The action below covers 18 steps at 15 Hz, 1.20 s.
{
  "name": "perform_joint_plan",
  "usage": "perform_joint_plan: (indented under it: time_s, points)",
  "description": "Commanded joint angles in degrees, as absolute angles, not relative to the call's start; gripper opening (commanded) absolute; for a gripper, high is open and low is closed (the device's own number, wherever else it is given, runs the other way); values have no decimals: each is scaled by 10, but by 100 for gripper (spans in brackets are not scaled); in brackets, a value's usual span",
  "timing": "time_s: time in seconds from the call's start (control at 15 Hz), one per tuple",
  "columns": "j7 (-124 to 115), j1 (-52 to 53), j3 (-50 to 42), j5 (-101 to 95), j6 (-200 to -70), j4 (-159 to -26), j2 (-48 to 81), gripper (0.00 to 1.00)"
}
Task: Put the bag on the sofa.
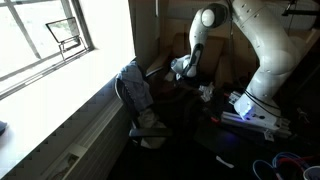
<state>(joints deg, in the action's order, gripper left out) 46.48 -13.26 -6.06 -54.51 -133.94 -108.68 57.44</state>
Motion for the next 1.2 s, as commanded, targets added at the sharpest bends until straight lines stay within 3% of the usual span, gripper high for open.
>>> perform_joint_plan:
  time_s: [0.0,0.2,0.8,1.13]
  points:
    - [569,-157,-46,-563,-1371,-1081,577,100]
    - [534,-119,-72,-605,-1409,-1089,580,100]
    - [459,-201,-22,-450,-1563,-1017,677,100]
    - [458,-180,-47,-452,-1586,-1018,679,100]
